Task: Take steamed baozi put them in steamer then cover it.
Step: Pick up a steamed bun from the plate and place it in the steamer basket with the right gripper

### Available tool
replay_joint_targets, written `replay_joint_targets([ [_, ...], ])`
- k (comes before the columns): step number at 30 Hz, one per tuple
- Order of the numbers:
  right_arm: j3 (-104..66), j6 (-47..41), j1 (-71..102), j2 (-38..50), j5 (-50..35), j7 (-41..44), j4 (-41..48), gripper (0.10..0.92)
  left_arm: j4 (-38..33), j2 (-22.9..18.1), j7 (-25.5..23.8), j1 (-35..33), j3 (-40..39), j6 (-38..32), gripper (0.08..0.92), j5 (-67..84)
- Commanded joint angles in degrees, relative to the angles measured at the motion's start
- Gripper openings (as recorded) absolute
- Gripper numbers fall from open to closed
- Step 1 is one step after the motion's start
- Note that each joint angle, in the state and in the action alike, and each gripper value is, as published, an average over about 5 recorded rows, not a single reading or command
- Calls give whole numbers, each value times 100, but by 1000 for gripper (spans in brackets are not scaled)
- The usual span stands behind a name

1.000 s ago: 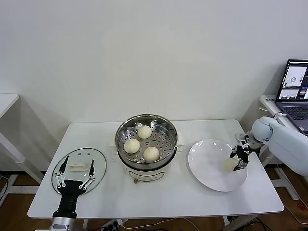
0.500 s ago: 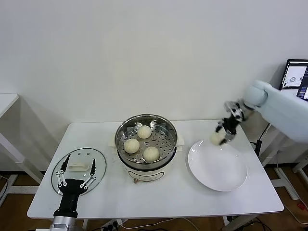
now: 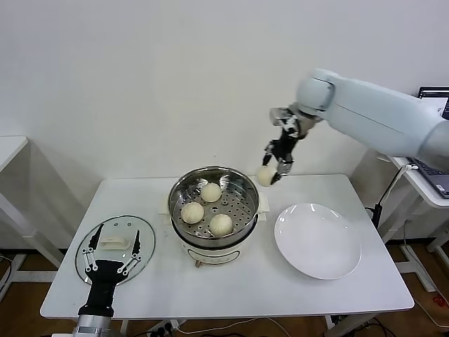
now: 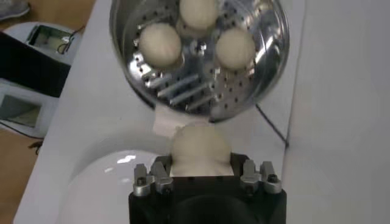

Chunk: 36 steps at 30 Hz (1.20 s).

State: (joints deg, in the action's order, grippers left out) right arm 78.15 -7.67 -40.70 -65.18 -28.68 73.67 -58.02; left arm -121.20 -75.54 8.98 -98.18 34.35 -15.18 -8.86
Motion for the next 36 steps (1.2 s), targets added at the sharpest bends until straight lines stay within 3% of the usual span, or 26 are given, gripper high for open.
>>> replay_joint_targets([
  [1, 393, -87, 61, -980, -99, -282, 138, 662, -4, 5, 10, -10, 11, -13, 823, 10],
  [36, 414, 10, 912, -1314, 516, -477, 730, 666, 37, 1, 51, -4, 78, -101, 823, 11],
])
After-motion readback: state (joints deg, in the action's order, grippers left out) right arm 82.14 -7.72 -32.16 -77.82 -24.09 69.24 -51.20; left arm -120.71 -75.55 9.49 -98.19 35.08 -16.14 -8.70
